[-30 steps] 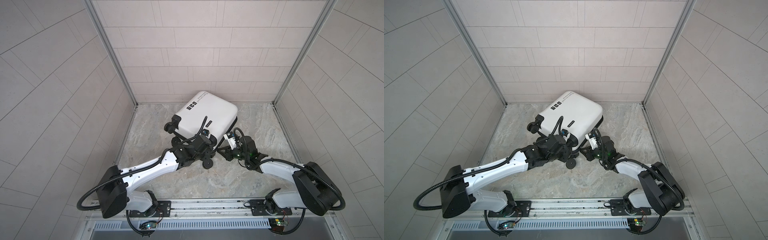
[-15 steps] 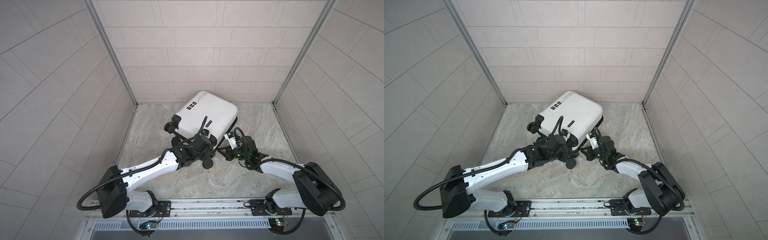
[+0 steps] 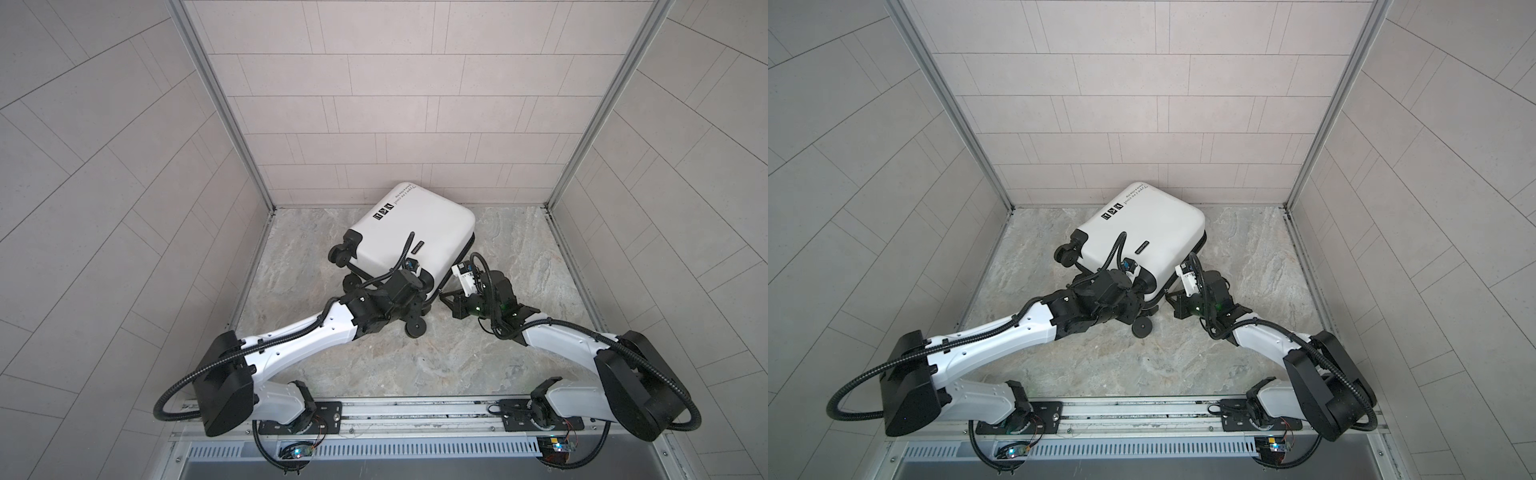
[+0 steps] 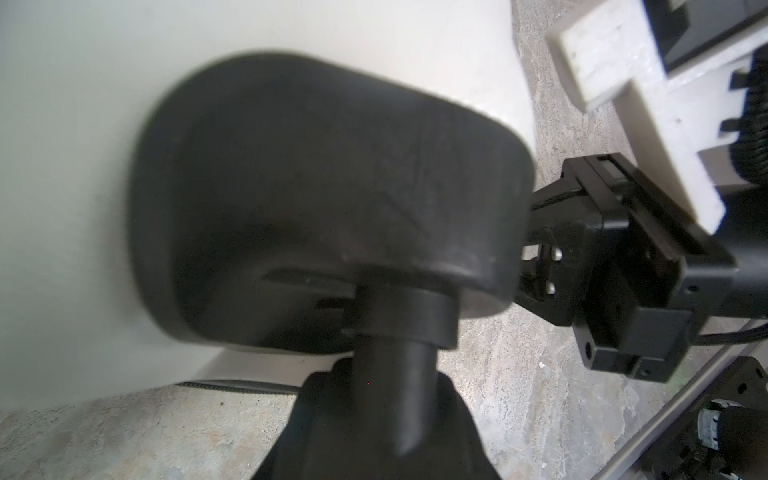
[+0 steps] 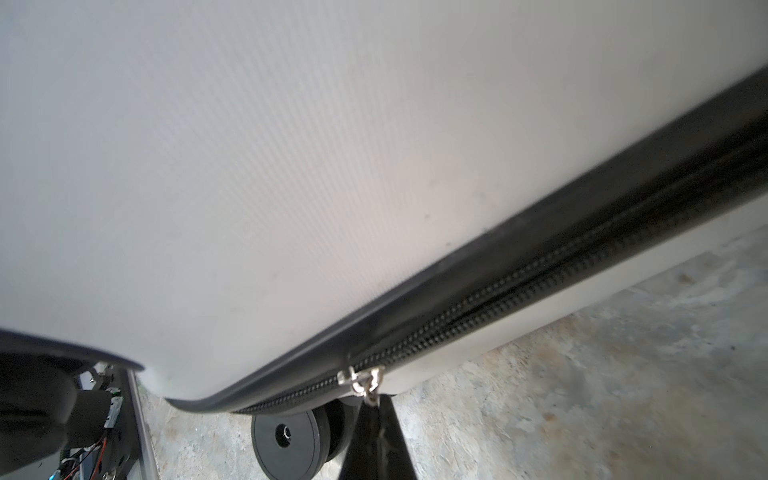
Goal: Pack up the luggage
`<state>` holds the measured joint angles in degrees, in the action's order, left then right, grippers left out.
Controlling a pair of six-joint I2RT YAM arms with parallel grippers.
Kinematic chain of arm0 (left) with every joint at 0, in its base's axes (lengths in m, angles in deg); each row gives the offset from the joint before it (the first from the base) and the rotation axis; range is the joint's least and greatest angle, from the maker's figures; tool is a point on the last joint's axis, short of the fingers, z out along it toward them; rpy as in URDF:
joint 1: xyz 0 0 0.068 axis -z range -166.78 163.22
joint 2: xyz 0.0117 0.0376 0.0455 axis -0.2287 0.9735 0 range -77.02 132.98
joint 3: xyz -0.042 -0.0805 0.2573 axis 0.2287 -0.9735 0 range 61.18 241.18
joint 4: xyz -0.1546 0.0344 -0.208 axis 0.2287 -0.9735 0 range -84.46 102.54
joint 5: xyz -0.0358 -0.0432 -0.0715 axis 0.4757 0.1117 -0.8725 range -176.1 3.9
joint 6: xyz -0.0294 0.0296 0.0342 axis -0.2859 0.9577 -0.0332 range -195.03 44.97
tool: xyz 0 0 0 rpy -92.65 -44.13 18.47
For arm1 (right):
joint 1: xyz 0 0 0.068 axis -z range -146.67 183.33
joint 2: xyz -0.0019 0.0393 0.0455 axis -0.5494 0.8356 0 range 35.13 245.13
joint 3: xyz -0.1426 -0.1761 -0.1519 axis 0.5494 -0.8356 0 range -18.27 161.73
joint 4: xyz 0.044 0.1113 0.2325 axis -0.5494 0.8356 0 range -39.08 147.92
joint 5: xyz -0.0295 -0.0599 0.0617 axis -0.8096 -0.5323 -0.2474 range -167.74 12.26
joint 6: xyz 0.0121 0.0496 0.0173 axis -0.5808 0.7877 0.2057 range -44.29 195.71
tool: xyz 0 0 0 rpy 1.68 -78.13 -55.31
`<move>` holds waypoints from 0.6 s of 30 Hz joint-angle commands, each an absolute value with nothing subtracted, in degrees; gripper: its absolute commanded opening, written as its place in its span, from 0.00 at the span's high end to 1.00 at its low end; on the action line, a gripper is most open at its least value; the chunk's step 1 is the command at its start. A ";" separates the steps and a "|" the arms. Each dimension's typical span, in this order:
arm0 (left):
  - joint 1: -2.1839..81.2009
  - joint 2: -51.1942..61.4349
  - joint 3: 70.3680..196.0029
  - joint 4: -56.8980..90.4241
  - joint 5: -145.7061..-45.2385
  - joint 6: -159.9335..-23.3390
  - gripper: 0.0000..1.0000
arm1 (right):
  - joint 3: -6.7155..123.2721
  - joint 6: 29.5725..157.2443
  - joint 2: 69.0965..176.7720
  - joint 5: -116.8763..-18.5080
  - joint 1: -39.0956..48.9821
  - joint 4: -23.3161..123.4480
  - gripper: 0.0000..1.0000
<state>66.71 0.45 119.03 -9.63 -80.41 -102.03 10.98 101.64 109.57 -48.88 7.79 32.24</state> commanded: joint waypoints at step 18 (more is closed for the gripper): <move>66.12 -4.49 118.96 -8.99 -76.94 -106.85 1.00 | 13.88 102.48 108.57 -57.62 10.65 33.61 1.00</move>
